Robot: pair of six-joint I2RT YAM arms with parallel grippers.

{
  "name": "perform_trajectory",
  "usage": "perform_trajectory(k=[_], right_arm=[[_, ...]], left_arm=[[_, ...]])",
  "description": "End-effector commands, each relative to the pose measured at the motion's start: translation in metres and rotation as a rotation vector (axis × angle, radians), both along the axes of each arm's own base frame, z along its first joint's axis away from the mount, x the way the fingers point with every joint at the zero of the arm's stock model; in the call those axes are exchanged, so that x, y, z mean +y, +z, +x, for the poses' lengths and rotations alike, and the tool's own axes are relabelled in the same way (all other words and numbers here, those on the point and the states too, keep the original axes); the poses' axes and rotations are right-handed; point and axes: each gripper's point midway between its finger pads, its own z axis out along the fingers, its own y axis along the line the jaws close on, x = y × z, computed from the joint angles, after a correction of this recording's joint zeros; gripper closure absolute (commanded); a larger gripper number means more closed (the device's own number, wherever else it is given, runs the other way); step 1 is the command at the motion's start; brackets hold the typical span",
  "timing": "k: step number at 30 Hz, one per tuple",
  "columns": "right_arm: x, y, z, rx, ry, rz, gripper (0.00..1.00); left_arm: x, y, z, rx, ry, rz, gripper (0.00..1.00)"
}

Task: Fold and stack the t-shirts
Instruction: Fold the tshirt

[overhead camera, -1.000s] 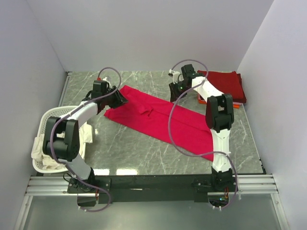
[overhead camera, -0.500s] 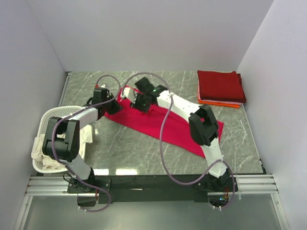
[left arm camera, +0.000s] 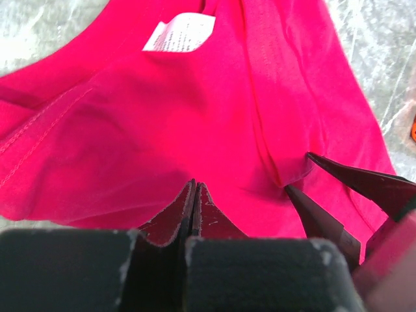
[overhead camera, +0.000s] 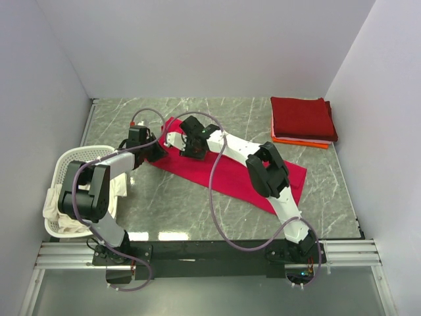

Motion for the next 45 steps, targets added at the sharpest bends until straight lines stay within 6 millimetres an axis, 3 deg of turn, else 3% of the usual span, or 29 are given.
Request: perform_trajectory(k=[1,10,18,23,35,45], right_arm=[[0.013,0.012,0.008,-0.049,0.014,0.018,0.54],[0.026,0.012,0.016,-0.079,-0.018,0.076,0.59],[0.018,0.022,0.034,-0.146,-0.141,0.13,0.73],[0.006,0.027,0.047,-0.15,-0.231,0.176,0.87],[-0.033,0.027,0.054,-0.075,-0.406,0.261,0.87],[-0.054,0.026,0.063,0.051,-0.58,0.373,0.8]], left_arm=[[0.001,0.017,0.007,-0.07,0.018,-0.009,0.99],[0.009,-0.001,0.0,-0.028,0.048,0.003,0.99],[0.013,-0.011,-0.001,-0.007,0.055,0.014,0.99],[0.016,-0.015,-0.002,0.001,0.061,0.019,0.99],[0.019,-0.02,-0.002,0.014,0.066,0.027,0.99],[0.02,-0.022,0.0,0.019,0.066,0.031,0.99]])
